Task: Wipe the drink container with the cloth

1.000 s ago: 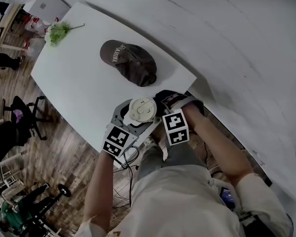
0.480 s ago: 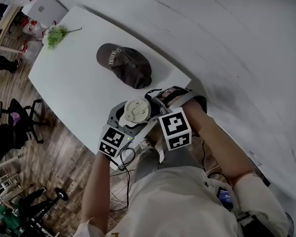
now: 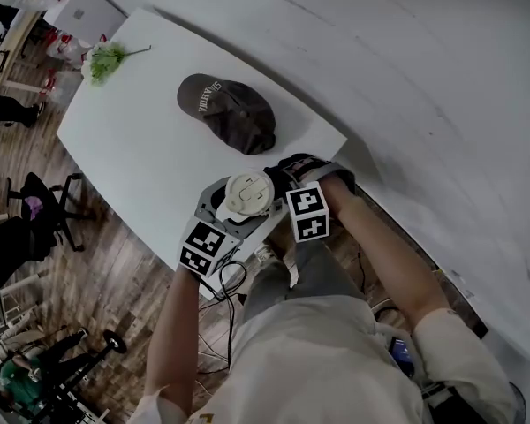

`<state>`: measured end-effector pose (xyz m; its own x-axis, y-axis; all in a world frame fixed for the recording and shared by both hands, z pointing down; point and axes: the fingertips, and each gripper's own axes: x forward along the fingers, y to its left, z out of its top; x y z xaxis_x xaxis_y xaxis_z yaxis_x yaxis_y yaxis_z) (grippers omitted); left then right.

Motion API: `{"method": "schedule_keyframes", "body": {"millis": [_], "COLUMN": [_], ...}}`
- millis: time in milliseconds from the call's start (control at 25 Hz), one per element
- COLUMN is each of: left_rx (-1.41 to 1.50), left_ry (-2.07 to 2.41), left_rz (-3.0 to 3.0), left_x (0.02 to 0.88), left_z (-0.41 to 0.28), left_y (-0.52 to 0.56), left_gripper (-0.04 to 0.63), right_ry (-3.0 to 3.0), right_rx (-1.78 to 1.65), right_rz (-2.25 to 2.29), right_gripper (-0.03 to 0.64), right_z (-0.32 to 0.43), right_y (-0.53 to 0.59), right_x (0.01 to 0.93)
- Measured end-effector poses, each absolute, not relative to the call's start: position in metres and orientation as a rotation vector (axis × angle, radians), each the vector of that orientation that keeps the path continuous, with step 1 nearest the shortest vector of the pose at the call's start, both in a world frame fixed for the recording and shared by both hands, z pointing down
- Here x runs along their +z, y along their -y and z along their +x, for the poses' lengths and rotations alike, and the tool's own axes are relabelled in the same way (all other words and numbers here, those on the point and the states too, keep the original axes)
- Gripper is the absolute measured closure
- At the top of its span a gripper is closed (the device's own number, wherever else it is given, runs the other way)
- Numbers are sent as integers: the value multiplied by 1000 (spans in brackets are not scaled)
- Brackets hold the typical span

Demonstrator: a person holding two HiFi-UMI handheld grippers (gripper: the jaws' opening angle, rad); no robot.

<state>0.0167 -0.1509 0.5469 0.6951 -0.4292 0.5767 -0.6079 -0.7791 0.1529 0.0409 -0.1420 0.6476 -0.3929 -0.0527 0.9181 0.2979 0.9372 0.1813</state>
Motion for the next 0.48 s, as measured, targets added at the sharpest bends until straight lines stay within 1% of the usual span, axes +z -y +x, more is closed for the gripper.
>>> {"method": "schedule_keyframes", "body": {"millis": [200, 480], "left_rx": [757, 799], "left_ry": [820, 825], "left_rz": [2557, 2501], "left_x": [549, 556], "left_z": [19, 19], "left_y": [152, 153], "left_gripper": [201, 201], "right_ry": [1988, 1960], "right_rx": [-371, -487], "right_rz": [-216, -74], "right_gripper": [500, 497], "right_z": [39, 42], "right_y": [113, 142], "right_x": [613, 552]}}
